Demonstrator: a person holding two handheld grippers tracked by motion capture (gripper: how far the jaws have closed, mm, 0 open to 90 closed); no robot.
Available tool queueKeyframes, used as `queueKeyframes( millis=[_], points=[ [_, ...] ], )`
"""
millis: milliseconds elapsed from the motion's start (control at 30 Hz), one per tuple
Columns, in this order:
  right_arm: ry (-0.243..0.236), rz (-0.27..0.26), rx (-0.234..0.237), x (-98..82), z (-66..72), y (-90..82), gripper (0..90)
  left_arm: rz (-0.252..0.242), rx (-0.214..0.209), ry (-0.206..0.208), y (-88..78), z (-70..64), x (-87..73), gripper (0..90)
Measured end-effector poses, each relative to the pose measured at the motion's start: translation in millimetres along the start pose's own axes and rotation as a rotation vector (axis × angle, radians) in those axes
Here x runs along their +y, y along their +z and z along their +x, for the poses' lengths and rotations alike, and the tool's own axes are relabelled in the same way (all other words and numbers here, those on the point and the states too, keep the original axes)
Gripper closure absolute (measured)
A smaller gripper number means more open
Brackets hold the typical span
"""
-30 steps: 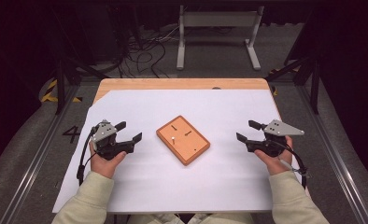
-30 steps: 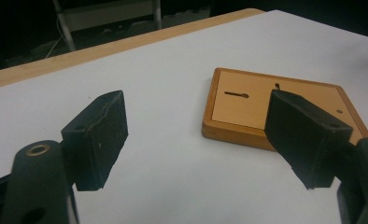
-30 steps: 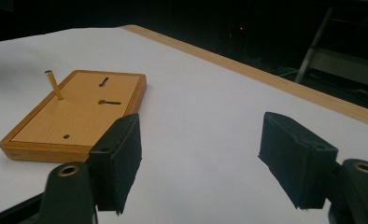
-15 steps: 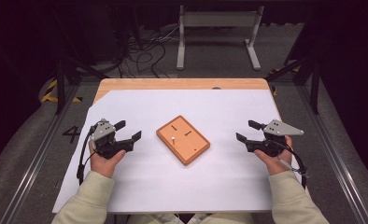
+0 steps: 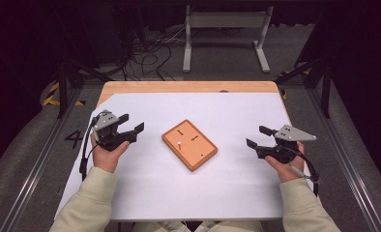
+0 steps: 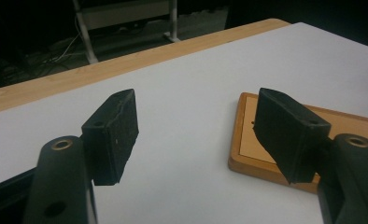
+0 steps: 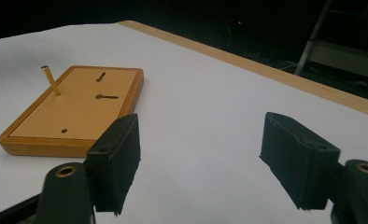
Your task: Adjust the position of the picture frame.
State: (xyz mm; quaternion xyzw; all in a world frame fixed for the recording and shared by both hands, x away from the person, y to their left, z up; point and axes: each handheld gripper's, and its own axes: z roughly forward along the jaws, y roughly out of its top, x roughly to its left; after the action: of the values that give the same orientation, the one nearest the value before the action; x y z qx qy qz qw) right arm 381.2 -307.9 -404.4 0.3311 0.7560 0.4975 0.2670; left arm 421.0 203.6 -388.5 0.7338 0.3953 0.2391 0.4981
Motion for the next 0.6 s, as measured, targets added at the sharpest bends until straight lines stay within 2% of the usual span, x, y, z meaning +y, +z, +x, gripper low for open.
queueKeyframes(
  millis=[67,100,133,167,267,400,600],
  points=[
    [0.004,0.0,0.003,-0.6,-0.3,-0.4,29.1,0.013,-0.003,0.0,4.9,-1.1,2.3,36.1],
    [0.008,0.002,0.003,-0.8,-0.4,-0.8,29.1,0.026,0.01,0.014,7.3,-2.2,3.6,41.1],
    [0.007,0.004,0.001,-1.1,-0.5,-1.2,29.1,0.036,0.013,0.021,9.4,-3.0,4.9,48.9],
    [0.007,0.004,0.002,-1.6,-0.6,-2.0,29.1,0.041,-0.008,0.031,12.7,-3.1,7.2,62.4],
    [0.009,0.006,-0.002,-2.2,-0.6,-3.9,29.2,0.057,-0.029,0.025,18.4,-4.3,10.3,80.1],
    [0.015,0.008,0.0,-3.6,-0.6,-5.5,29.1,0.069,-0.044,0.024,27.5,-4.2,11.4,89.4],
    [0.021,0.013,-0.004,-5.9,-1.1,-8.6,29.1,0.087,-0.056,0.043,42.4,-8.0,15.2,89.8]
  ],
)
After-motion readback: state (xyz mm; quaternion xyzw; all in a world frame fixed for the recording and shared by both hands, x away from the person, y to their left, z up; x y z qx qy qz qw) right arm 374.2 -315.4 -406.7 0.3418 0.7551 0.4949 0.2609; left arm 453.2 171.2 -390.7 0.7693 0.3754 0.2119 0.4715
